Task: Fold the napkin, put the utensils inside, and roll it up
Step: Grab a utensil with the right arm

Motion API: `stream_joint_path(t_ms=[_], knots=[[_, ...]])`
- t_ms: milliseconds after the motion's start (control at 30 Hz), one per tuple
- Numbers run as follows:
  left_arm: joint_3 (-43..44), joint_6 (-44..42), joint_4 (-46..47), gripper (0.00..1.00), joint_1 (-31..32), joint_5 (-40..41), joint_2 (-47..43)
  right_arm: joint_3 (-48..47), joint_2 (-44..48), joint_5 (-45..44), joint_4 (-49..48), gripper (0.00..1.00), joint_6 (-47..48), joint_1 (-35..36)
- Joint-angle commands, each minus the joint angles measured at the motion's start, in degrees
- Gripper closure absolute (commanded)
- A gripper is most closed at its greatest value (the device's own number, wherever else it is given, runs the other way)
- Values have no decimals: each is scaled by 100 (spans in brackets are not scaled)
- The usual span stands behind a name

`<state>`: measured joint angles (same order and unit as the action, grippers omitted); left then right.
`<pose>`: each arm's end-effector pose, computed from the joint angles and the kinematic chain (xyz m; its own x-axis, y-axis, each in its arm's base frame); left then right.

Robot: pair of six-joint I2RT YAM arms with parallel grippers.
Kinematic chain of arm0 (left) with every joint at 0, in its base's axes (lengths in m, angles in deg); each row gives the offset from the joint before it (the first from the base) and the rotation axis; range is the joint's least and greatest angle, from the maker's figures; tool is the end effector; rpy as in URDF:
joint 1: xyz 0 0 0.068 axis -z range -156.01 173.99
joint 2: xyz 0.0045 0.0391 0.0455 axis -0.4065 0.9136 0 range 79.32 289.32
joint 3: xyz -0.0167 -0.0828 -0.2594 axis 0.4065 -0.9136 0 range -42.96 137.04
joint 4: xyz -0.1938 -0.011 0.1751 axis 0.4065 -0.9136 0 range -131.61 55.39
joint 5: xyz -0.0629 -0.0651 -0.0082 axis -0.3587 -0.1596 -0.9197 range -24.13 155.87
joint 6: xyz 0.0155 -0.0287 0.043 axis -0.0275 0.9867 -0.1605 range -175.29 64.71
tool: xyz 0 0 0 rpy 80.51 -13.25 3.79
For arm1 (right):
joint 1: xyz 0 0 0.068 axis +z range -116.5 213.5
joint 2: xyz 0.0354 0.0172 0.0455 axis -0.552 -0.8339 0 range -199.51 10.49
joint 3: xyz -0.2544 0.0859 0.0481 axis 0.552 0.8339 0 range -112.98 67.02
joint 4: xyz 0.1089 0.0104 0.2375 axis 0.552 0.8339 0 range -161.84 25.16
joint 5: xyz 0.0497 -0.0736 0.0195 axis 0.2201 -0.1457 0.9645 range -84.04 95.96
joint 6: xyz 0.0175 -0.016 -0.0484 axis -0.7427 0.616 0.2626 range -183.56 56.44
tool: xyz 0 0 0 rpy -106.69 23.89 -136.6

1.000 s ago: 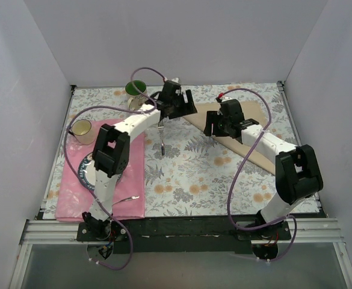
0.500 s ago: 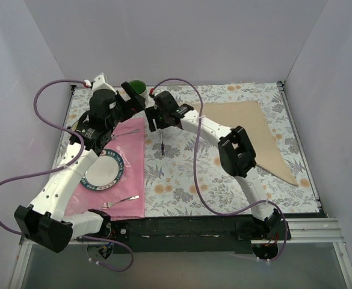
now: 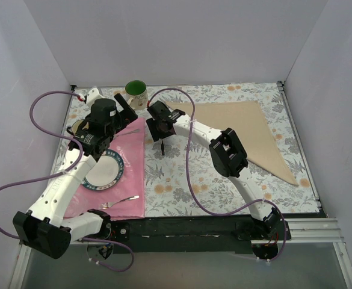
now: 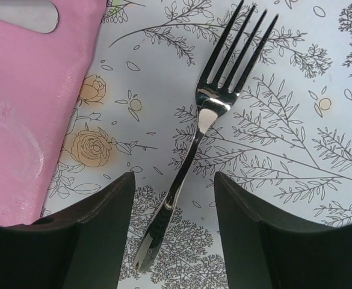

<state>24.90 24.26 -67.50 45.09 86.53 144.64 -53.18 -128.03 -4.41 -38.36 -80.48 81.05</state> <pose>0.2325 -0.0764 0.3699 -0.1375 -0.9332 -0.3319 -0.4541 0.3572 -0.8162 0.3670 0.3916 0.1826 -0.6969 -0.3376 -0.6327 -0.4681 0.8825 0.0448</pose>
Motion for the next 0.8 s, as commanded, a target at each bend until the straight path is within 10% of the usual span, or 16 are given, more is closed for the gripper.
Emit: stream_joint_path(t_ms=[0,267,500,767], knots=[[26,61,-130,2,-10,254,-274,-21,-87,-123,-95,37,32,0],[219,35,-289,2,-18,675,-318,120,-246,-307,-8,57,-47,-9],[255,-168,-201,2,-18,782,-266,356,376,-274,-226,99,1230,-52],[175,-281,123,2,-18,-157,260,1056,2167,877,581,99,3448,-869]])
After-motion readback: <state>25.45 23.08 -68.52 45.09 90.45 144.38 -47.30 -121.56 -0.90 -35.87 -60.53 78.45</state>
